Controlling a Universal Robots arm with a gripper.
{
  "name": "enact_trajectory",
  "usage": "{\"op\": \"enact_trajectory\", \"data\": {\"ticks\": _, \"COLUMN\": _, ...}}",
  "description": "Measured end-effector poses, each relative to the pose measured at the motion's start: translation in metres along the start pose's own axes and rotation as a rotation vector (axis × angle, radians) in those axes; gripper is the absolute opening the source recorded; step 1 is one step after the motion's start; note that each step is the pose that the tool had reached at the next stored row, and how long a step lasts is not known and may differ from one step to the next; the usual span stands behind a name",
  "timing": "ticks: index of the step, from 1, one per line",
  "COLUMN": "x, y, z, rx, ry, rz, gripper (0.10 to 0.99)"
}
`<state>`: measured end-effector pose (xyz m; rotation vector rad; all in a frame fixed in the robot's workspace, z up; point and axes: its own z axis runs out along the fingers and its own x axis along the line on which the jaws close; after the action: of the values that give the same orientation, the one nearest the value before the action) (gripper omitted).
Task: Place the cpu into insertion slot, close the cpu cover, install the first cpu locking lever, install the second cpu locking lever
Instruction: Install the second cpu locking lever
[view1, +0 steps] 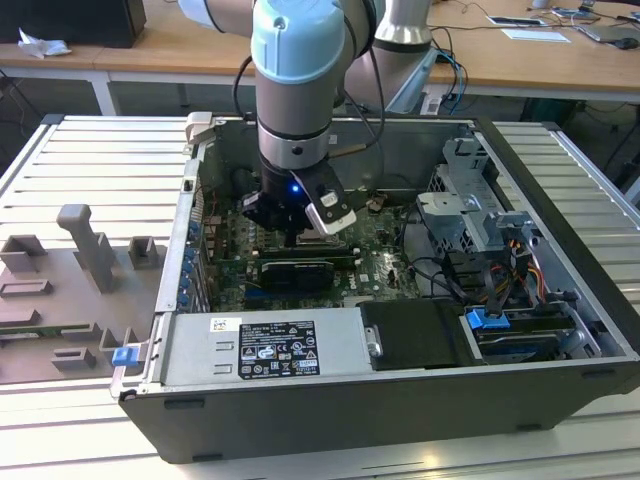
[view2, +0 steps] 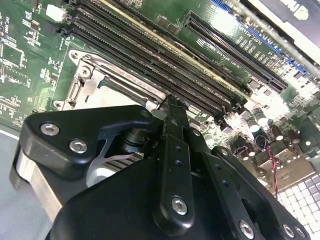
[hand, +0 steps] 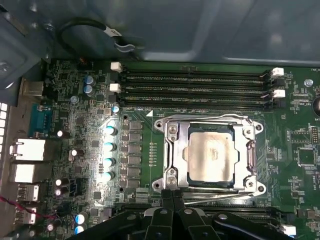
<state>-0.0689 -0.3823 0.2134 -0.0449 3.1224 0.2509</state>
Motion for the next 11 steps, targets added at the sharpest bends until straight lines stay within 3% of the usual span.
{"op": "enact_trajectory", "data": {"ticks": 1, "x": 0.0005, "y": -0.0025, "z": 0.0012, "rx": -0.011, "ry": -0.0003, "rz": 0.0, "gripper": 0.106}}
{"op": "enact_trajectory", "data": {"ticks": 6, "x": 0.0024, "y": -0.0082, "z": 0.0032, "rx": -0.038, "ry": -0.0011, "rz": 0.0, "gripper": 0.106}}
{"op": "enact_trajectory", "data": {"ticks": 9, "x": 0.0032, "y": -0.0117, "z": 0.0055, "rx": -0.064, "ry": -0.0018, "rz": 0.0, "gripper": 0.106}}
{"op": "enact_trajectory", "data": {"ticks": 11, "x": 0.0035, "y": -0.0127, "z": 0.0071, "rx": -0.073, "ry": -0.0022, "rz": 0.0, "gripper": 0.106}}
